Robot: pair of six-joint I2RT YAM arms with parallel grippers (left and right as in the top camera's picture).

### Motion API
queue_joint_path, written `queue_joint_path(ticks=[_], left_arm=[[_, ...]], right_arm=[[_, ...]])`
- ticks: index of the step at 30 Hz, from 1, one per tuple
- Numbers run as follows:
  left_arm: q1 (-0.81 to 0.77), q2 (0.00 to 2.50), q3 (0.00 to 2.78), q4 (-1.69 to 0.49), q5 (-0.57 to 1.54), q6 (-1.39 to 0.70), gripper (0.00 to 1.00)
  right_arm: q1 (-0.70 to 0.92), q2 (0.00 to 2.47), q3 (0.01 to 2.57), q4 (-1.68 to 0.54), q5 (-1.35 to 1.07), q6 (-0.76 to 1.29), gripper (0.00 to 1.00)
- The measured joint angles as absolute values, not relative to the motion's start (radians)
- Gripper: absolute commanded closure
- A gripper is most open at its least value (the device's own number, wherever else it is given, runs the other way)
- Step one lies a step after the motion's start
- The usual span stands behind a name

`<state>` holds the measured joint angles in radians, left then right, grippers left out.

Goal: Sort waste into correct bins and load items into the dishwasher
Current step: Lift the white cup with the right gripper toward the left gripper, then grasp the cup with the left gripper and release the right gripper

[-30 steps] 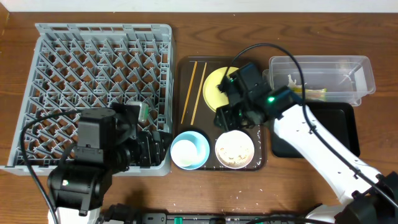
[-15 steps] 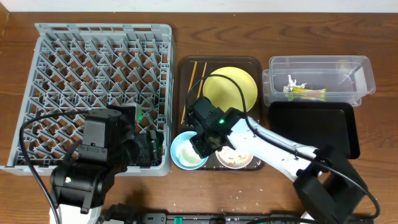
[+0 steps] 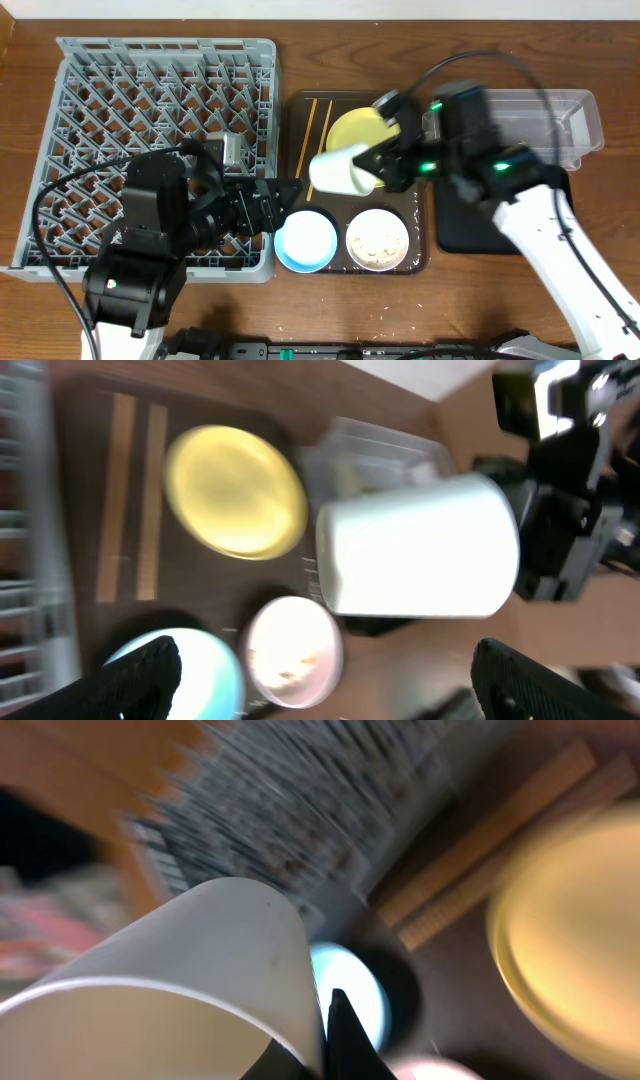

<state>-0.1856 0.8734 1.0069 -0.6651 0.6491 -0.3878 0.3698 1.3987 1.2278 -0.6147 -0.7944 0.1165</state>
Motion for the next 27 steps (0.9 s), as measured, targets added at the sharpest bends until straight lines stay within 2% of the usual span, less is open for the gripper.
queue_joint_path(ticks=[1, 5, 8, 14, 17, 24, 25, 26, 27], left_arm=[[-0.186, 0.884, 1.007, -0.637, 0.715, -0.418, 0.06], [-0.187, 0.936, 1.007, -0.430, 0.963, -0.506, 0.06], [-0.187, 0.963, 1.009, -0.369, 1.100, -0.559, 0.06], [-0.187, 0.967, 1.010, -0.309, 1.261, -0.607, 0.11], [-0.186, 0.967, 1.010, -0.309, 1.292, -0.617, 0.21], [-0.185, 0.969, 1.010, -0.313, 1.310, -0.632, 0.23], [-0.185, 0.969, 1.010, -0.313, 1.311, -0.632, 0.26], [-0.185, 0.969, 1.010, -0.314, 1.311, -0.632, 0.28], [-0.185, 0.969, 1.010, -0.314, 1.311, -0.630, 0.32]], right_arm=[[0.327, 1.402, 1.228, -0.541, -0.997, 0.089, 0.99], [0.323, 1.406, 1.224, -0.415, -1.199, 0.071, 0.99], [0.340, 1.406, 1.224, -0.336, -1.296, 0.073, 0.99], [0.376, 1.407, 1.224, -0.233, -1.309, 0.123, 0.99], [0.377, 1.407, 1.224, -0.196, -1.321, 0.149, 0.99], [0.435, 1.407, 1.224, -0.175, -1.299, 0.176, 0.99], [0.443, 1.407, 1.224, -0.175, -1.290, 0.179, 0.99], [0.450, 1.407, 1.224, -0.175, -1.285, 0.179, 0.97], [0.452, 1.407, 1.224, -0.175, -1.279, 0.184, 0.85]])
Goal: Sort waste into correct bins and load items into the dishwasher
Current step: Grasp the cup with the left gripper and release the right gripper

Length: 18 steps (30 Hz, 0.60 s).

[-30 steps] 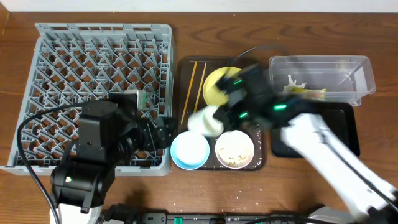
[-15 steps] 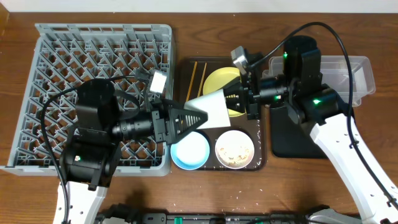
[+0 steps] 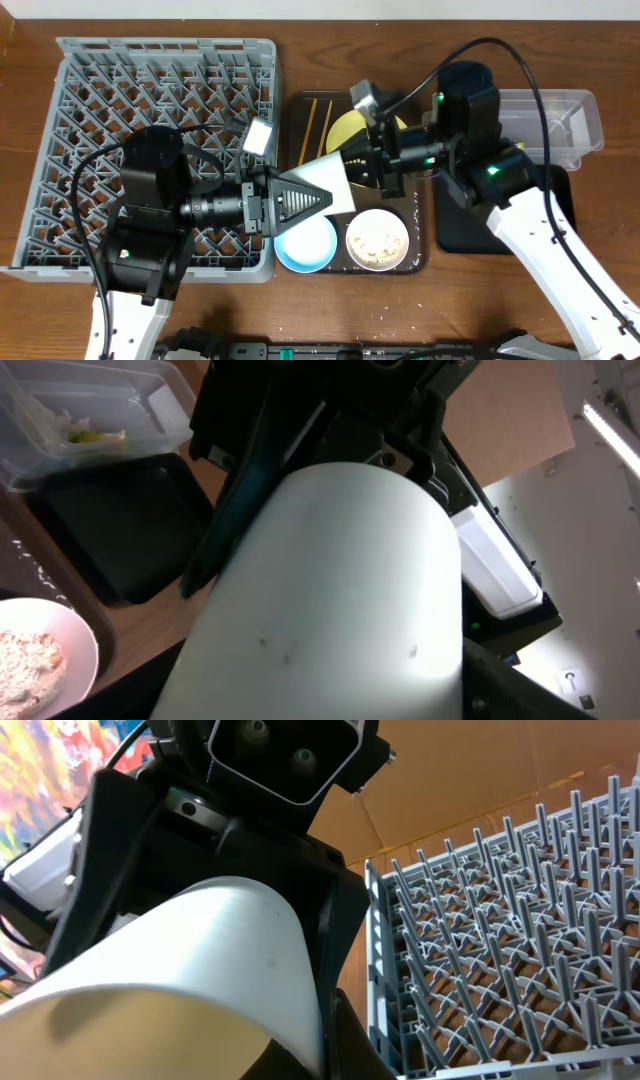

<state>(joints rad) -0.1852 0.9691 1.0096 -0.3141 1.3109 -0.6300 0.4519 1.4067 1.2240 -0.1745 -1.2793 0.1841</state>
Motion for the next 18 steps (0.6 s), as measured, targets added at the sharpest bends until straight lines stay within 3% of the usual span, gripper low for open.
queue_joint_path(ticks=[1, 3, 11, 18], left_arm=[[-0.185, 0.969, 1.010, -0.314, 1.311, -0.632, 0.35], [-0.186, 0.969, 1.010, -0.310, 1.312, -0.628, 0.39], [-0.187, 0.968, 1.010, -0.438, 1.242, -0.570, 0.45], [-0.122, 0.955, 1.035, -0.879, 0.812, -0.500, 0.45]], right_arm=[[0.452, 1.407, 1.224, -0.177, -1.274, 0.191, 0.62], [0.454, 1.407, 1.224, -0.177, -1.255, 0.194, 0.47], [0.360, 1.407, 1.224, -0.250, -1.188, 0.207, 0.39], [0.250, 1.407, 1.226, -0.538, -1.017, 0.204, 0.38]])
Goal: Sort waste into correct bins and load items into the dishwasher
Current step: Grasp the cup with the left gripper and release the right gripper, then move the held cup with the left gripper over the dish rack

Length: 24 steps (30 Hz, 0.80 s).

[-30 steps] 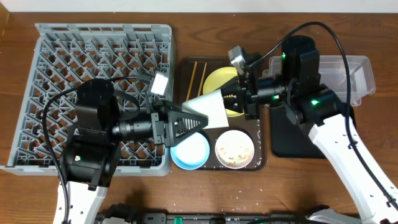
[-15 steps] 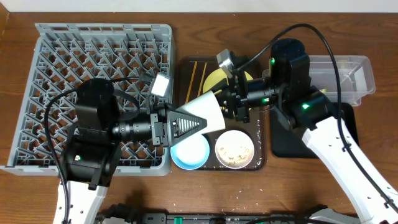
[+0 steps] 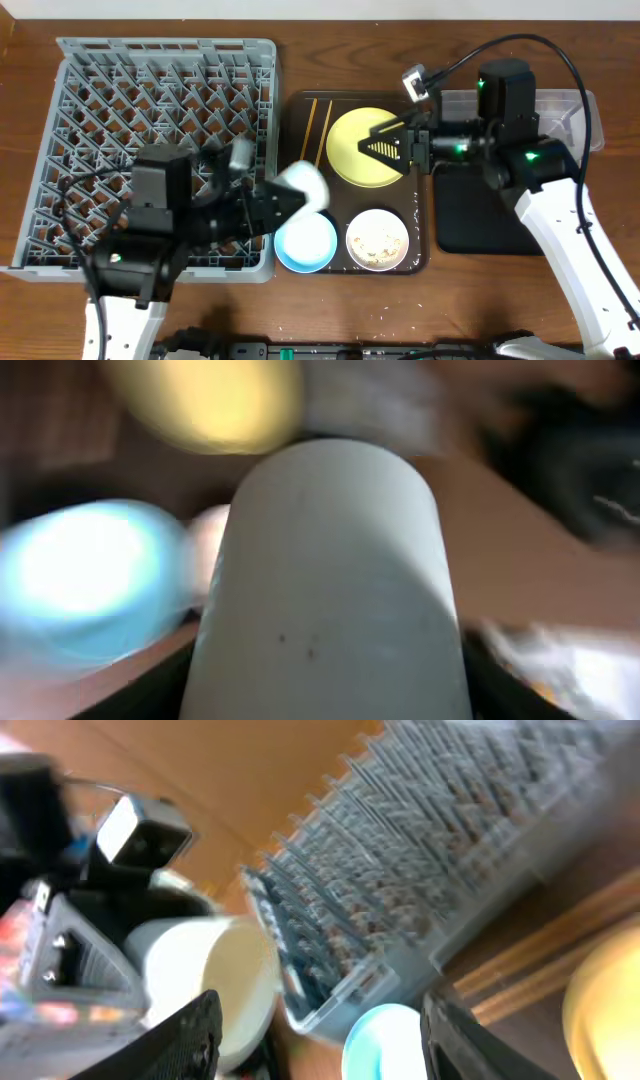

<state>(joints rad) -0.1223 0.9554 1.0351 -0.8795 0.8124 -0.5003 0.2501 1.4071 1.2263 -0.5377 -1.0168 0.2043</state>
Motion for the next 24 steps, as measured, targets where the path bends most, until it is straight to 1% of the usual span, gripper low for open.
queue_joint_path(ticks=[1, 3, 5, 8, 10, 13, 15, 17, 24], left_arm=[[-0.104, 0.952, 1.046, -0.927, 0.744, -0.496, 0.45], [-0.054, 0.952, 1.111, -1.082, 0.521, -0.492, 0.45], [0.013, 0.947, 1.200, -1.189, 0.290, -0.490, 0.45], [0.111, 0.939, 1.248, -1.240, 0.101, -0.494, 0.45], [0.181, 0.941, 1.252, -1.262, 0.026, -0.496, 0.45], [0.274, 0.984, 1.251, -1.283, -0.038, -0.496, 0.45], [0.333, 1.047, 1.251, -1.291, -0.067, -0.494, 0.47], [0.364, 1.095, 1.250, -1.292, -0.075, -0.493, 0.49], [0.383, 1.216, 1.250, -1.294, -0.019, -0.465, 0.51]], right_arm=[[0.252, 1.407, 1.226, -0.599, -0.969, 0.197, 0.38], [0.257, 1.407, 1.225, -0.669, -0.895, 0.189, 0.38], [0.267, 1.407, 1.225, -0.722, -0.810, 0.174, 0.38], [0.286, 1.407, 1.225, -0.741, -0.736, 0.162, 0.38], [0.298, 1.407, 1.225, -0.741, -0.706, 0.155, 0.37], [0.311, 1.407, 1.225, -0.742, -0.673, 0.149, 0.37], [0.315, 1.407, 1.225, -0.744, -0.661, 0.148, 0.37], [0.315, 1.407, 1.225, -0.745, -0.654, 0.148, 0.36], [0.315, 1.407, 1.225, -0.746, -0.645, 0.148, 0.34]])
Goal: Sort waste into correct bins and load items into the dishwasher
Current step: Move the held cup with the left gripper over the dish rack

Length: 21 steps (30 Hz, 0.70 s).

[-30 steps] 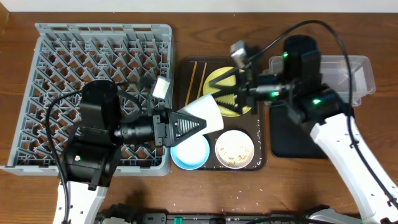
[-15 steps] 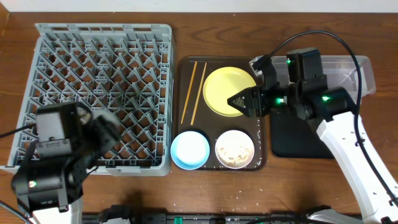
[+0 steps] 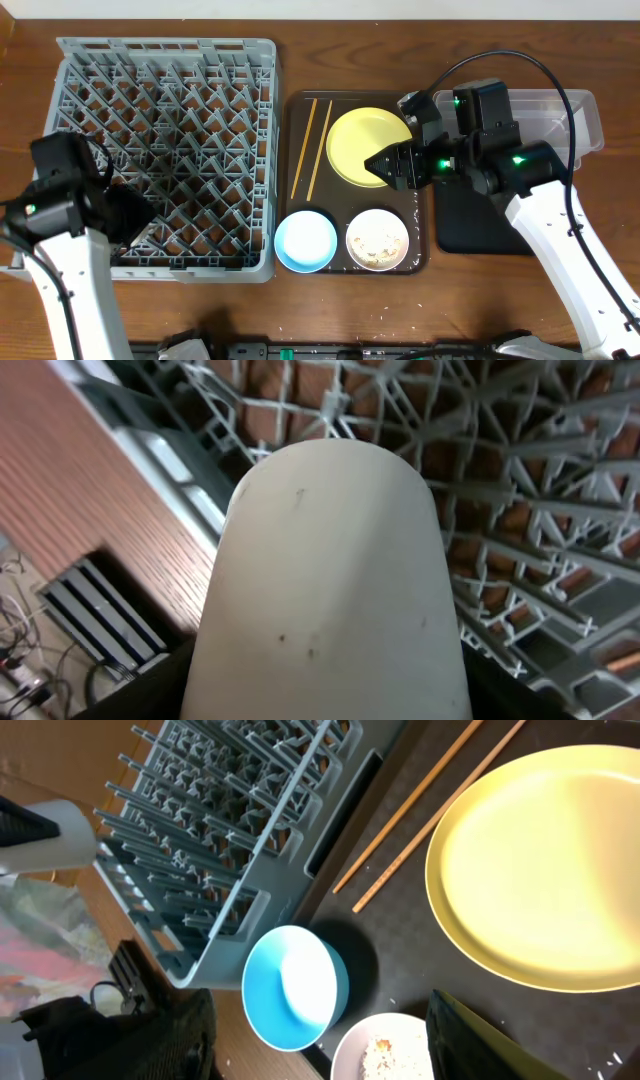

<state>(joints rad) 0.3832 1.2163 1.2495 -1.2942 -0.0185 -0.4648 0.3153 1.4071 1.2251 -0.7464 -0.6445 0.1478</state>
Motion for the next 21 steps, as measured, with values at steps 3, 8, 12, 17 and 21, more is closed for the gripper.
queue_joint_path(ticks=[3, 8, 12, 17, 21], left_arm=[[0.366, 1.250, 1.249, -1.293, 0.025, -0.442, 0.52], [0.267, 1.271, 1.237, -1.290, 0.116, -0.379, 0.51], [0.161, 1.272, 1.235, -1.284, 0.124, -0.343, 0.50], [0.083, 1.272, 1.209, -1.275, 0.116, -0.336, 0.51], [-0.003, 1.272, 1.145, -1.257, 0.139, -0.331, 0.50]], right_arm=[[0.315, 1.407, 1.225, -0.747, -0.637, 0.148, 0.34], [0.315, 1.407, 1.225, -0.747, -0.634, 0.147, 0.33], [0.315, 1.407, 1.225, -0.748, -0.632, 0.147, 0.33], [0.315, 1.407, 1.225, -0.752, -0.632, 0.147, 0.30], [0.315, 1.407, 1.225, -0.752, -0.631, 0.147, 0.29]])
